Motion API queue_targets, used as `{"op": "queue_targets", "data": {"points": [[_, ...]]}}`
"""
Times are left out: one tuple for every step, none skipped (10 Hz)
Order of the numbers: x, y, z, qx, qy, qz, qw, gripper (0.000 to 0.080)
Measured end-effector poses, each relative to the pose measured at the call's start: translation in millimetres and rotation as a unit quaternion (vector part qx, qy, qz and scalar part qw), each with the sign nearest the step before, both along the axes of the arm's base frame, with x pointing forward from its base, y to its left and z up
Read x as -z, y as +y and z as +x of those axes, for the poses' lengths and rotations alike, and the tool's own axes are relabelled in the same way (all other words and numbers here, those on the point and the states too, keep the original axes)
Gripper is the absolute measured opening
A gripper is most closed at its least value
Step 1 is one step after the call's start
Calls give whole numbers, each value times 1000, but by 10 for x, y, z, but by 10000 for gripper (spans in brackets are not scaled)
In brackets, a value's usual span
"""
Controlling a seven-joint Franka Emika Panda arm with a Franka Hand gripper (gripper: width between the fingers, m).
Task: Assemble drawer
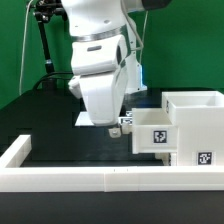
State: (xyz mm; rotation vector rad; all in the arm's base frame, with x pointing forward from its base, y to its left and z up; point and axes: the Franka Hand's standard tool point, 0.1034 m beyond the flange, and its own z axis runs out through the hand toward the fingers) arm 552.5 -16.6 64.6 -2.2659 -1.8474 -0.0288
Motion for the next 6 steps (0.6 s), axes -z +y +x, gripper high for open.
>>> {"op": "queue_targets", "data": {"points": [[-6, 103, 5, 15, 4, 0, 1000, 649], [-12, 206, 8, 24, 6, 0, 1000, 649], [-13, 309, 11, 36, 10, 0, 999, 649], [-13, 408, 21, 47, 13, -1, 999, 649], [-33, 471, 44, 54, 12, -1, 998, 649], [-43, 460, 52, 58, 12, -2, 998, 649]]}}
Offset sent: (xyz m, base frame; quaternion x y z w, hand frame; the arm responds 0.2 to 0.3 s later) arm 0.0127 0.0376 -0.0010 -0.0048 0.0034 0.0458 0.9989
